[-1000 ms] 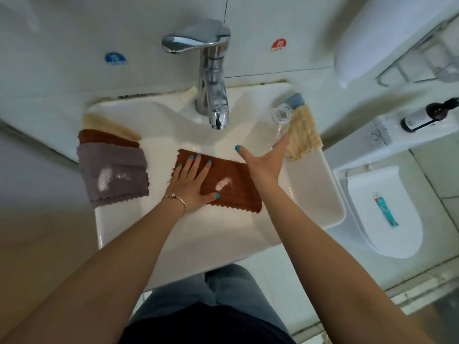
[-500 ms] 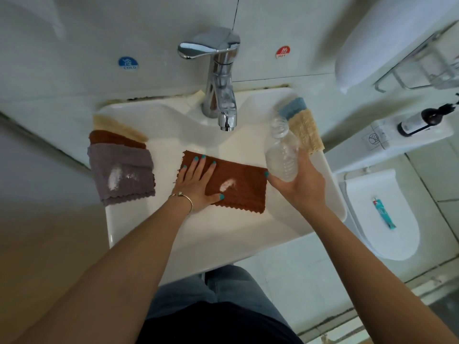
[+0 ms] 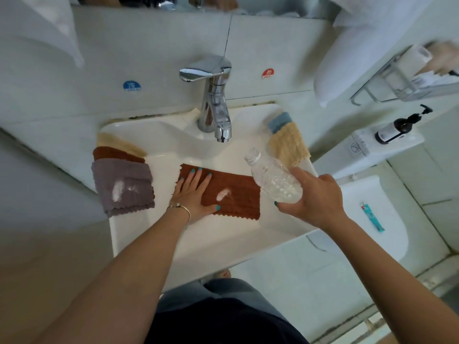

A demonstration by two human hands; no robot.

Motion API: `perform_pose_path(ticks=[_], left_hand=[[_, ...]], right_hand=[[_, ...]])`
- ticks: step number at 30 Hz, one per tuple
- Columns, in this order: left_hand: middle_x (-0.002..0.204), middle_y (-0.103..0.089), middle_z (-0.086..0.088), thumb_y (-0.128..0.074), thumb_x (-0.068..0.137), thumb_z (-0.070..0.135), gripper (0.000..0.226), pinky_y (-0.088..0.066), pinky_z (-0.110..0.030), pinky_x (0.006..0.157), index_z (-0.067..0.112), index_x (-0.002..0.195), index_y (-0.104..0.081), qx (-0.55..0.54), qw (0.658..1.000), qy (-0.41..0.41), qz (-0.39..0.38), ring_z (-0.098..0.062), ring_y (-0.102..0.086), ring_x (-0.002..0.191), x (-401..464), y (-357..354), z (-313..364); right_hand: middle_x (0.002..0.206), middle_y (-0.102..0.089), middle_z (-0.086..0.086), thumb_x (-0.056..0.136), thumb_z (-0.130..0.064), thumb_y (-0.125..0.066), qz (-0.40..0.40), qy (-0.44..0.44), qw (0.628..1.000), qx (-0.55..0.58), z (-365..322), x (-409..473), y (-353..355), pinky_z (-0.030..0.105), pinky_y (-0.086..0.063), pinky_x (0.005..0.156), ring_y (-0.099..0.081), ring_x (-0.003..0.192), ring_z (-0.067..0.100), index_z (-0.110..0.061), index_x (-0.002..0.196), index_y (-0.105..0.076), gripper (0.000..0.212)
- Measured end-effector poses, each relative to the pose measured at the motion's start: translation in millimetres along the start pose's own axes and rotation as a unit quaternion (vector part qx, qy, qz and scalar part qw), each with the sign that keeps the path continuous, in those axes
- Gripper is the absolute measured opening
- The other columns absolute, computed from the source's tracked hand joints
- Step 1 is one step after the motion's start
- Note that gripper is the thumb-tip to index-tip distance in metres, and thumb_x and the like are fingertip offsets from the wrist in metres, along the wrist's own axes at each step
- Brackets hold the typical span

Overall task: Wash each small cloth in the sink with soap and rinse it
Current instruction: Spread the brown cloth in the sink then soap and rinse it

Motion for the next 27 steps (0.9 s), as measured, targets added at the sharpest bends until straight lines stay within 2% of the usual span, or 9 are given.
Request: perform_pose_path(ticks=[4, 7, 10, 14, 17, 21, 27], left_hand=[[0.158, 0.026, 0.007, -0.048, 0.083, 0.072, 0.098, 0.013, -0.036, 0.119, 0.036, 0.153, 0.011, -0.006, 1.0, -0.003, 0.006, -0.011, 0.026, 0.145, -0.3, -0.1, -1.1], [0.159, 0.026, 0.006, -0.049, 0.083, 0.072, 0.099, 0.013, -0.036, 0.118, 0.036, 0.153, 0.01, -0.005, 1.0, -0.002, 0.009, -0.011, 0.025, 0.145, 0.1, -1.0, -1.1], [0.159, 0.025, 0.006, -0.049, 0.082, 0.073, 0.099, 0.012, -0.036, 0.118, 0.036, 0.153, 0.01, -0.006, 1.0, -0.004, 0.012, -0.011, 0.025, 0.145, 0.8, -1.5, -1.5], [0.159, 0.025, 0.006, -0.048, 0.082, 0.073, 0.099, 0.012, -0.036, 0.119, 0.036, 0.153, 0.01, -0.003, 1.0, -0.003, 0.015, -0.011, 0.025, 0.145, 1.4, -2.4, -2.3], [0.158, 0.026, 0.006, -0.048, 0.082, 0.074, 0.099, 0.012, -0.036, 0.119, 0.036, 0.153, 0.011, -0.005, 1.0, -0.004, 0.012, -0.011, 0.026, 0.144, 0.9, -2.2, -1.9], [0.158, 0.027, 0.006, -0.047, 0.083, 0.073, 0.099, 0.012, -0.037, 0.119, 0.036, 0.153, 0.013, -0.003, 1.0, -0.005, 0.008, -0.012, 0.026, 0.144, 0.4, -1.7, -1.9], [0.158, 0.026, 0.006, -0.048, 0.082, 0.073, 0.099, 0.014, -0.036, 0.118, 0.036, 0.153, 0.011, -0.008, 1.0, -0.007, 0.009, -0.012, 0.026, 0.144, 0.7, -1.9, -1.9]], right_hand=[[0.126, -0.063, -0.009, 0.074, -0.056, -0.072, -0.018, 0.007, 1.0, -0.025, 5.7, -2.9, 1.5, 0.027, -0.03, 0.09, -0.04, 0.088, 0.013, -0.036, 0.141, -0.042, 0.076], [0.128, -0.062, -0.01, 0.074, -0.058, -0.071, -0.022, 0.003, 0.999, -0.037, 13.3, -3.3, 0.4, 0.029, -0.032, 0.095, -0.049, 0.097, 0.017, -0.037, 0.14, -0.042, 0.075], [0.126, -0.063, -0.011, 0.072, -0.06, -0.071, -0.022, -0.001, 0.999, -0.045, 20.4, -2.1, -1.5, 0.03, -0.032, 0.095, -0.054, 0.094, 0.017, -0.039, 0.137, -0.044, 0.073], [0.121, -0.065, -0.011, 0.071, -0.057, -0.072, -0.031, -0.004, 0.998, -0.053, 28.0, -3.0, -0.6, 0.03, -0.031, 0.093, -0.047, 0.084, 0.015, -0.039, 0.135, -0.046, 0.071], [0.119, -0.065, -0.012, 0.071, -0.057, -0.072, -0.039, -0.007, 0.997, -0.064, 31.9, -5.0, 1.5, 0.028, -0.03, 0.089, -0.052, 0.089, 0.02, -0.04, 0.135, -0.045, 0.072], [0.118, -0.065, -0.013, 0.07, -0.056, -0.073, -0.034, -0.002, 0.997, -0.071, 34.9, -5.8, 3.4, 0.03, -0.033, 0.095, -0.04, 0.081, 0.013, -0.04, 0.134, -0.047, 0.071], [0.117, -0.066, -0.012, 0.069, -0.057, -0.073, -0.039, 0.003, 0.996, -0.083, 37.5, -5.9, 3.8, 0.032, -0.034, 0.096, -0.057, 0.09, 0.02, -0.04, 0.133, -0.048, 0.071]])
Point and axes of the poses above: each hand's wrist, its own x-axis towards the middle knuckle, its own y-axis out of the back of the hand, z = x × y, the point moved 4 cm from there along x, towards the middle knuckle
